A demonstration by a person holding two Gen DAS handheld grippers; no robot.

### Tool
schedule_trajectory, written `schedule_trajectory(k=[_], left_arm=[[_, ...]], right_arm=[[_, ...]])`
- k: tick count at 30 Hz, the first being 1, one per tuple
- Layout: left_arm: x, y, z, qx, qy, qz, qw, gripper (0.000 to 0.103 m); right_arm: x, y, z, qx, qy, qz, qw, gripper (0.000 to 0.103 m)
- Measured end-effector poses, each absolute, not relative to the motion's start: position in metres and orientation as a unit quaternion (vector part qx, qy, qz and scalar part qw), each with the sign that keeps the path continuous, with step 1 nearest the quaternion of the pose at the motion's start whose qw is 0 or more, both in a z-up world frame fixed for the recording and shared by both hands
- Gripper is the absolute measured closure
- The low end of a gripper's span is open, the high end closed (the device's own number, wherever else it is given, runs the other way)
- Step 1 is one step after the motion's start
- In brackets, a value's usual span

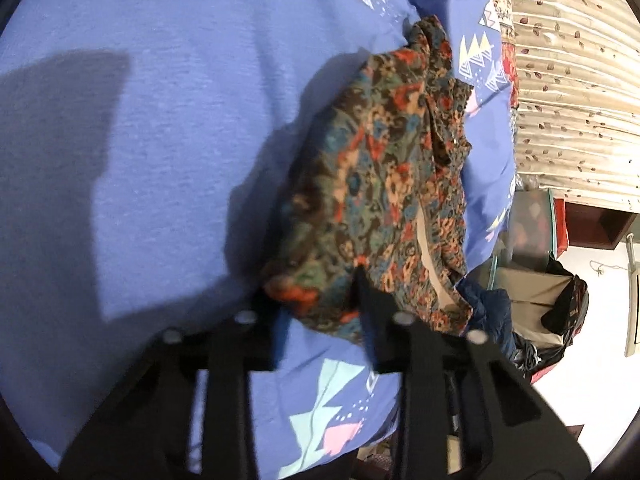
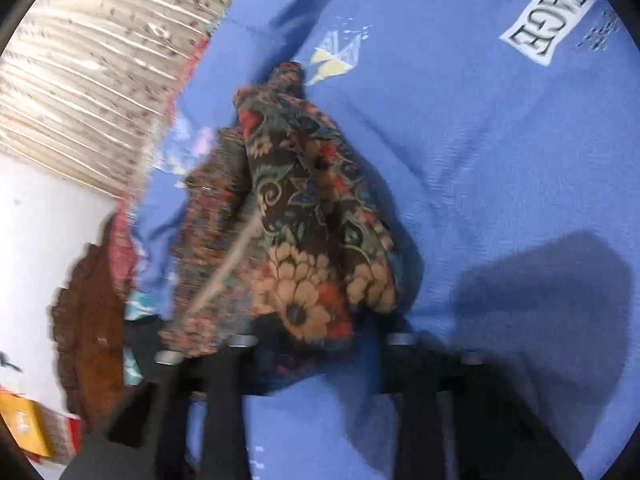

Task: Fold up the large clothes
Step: 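Grasp the folded shirt edge with both grippers and fold it over again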

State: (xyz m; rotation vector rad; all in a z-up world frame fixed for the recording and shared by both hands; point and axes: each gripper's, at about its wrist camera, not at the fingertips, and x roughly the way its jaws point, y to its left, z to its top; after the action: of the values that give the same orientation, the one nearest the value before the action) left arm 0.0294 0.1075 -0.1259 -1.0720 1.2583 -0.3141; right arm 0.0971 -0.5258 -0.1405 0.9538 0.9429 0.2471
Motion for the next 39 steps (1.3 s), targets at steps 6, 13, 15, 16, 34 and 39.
schedule_trajectory(k=[6,13,15,16,34,39], left_arm=[[0.034,0.112,-0.080,-0.499,0.512,-0.198,0.670,0.089],[0.111,0.106,-0.021,-0.510,0.462,-0.240,0.684,0.090],[0.148,0.098,-0.005,-0.498,0.457,-0.244,0.696,0.090],[0.165,0.094,0.003,-0.490,0.456,-0.242,0.703,0.090],[0.291,0.065,-0.029,-0.341,0.440,-0.123,0.822,0.074],[0.250,0.050,-0.017,-0.268,0.395,-0.141,0.867,0.073]], right_arm=[[0.102,-0.520,-0.086,0.427,0.390,0.172,0.798,0.070],[0.185,-0.529,-0.036,0.468,0.330,0.222,0.789,0.071],[0.223,-0.531,-0.029,0.480,0.323,0.223,0.784,0.071],[0.240,-0.532,-0.028,0.484,0.322,0.219,0.783,0.071],[0.353,-0.477,-0.060,0.223,0.370,0.136,0.891,0.024],[0.363,-0.417,-0.074,0.111,0.396,0.178,0.894,0.025]])
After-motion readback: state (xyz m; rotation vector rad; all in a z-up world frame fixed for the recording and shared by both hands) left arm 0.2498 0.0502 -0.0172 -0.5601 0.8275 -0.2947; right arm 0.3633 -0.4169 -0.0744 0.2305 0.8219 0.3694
